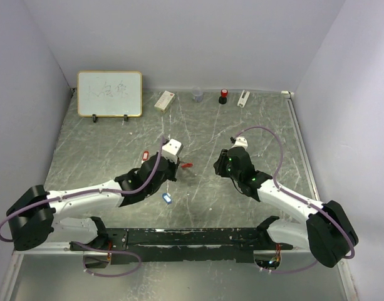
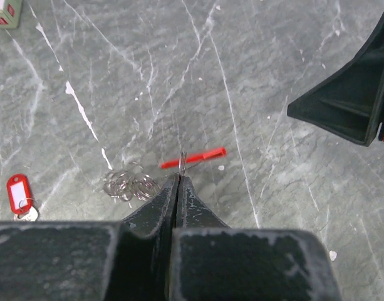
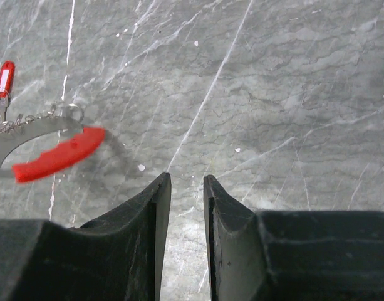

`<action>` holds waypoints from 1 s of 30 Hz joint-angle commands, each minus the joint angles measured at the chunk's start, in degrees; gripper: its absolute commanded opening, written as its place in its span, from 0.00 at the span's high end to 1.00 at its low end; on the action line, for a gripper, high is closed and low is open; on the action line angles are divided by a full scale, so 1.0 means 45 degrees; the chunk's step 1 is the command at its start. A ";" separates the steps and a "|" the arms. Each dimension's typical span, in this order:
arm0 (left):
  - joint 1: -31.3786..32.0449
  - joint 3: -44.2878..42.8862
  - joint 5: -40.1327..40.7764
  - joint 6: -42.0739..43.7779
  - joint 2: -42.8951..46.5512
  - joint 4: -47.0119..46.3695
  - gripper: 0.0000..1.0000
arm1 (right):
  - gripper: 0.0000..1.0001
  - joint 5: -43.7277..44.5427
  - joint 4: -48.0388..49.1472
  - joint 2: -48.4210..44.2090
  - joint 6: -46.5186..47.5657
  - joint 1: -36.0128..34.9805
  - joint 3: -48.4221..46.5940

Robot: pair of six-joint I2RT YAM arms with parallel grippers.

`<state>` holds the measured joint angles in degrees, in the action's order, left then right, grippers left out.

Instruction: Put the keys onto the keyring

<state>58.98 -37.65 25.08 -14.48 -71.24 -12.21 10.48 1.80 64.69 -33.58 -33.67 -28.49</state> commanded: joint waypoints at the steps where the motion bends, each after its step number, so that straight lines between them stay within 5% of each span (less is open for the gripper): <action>1: 0.0057 -0.0276 0.0431 0.0383 0.0751 0.0015 0.93 | 0.72 -0.0004 0.0068 -0.0189 0.0085 0.0118 -0.0236; 19: 0.0067 -0.0487 0.0648 0.0439 0.2307 0.0532 0.93 | 0.72 -0.0112 0.0128 -0.0834 0.0315 0.0098 -0.0034; 30: 0.0004 -0.0821 0.1687 -0.0171 0.3034 0.2111 0.93 | 0.72 -0.2155 0.0915 -0.0446 0.1665 -0.0109 -0.0374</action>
<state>58.98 -38.68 29.34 -13.91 -60.45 -5.96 5.80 2.98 61.76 -29.93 -33.65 -28.51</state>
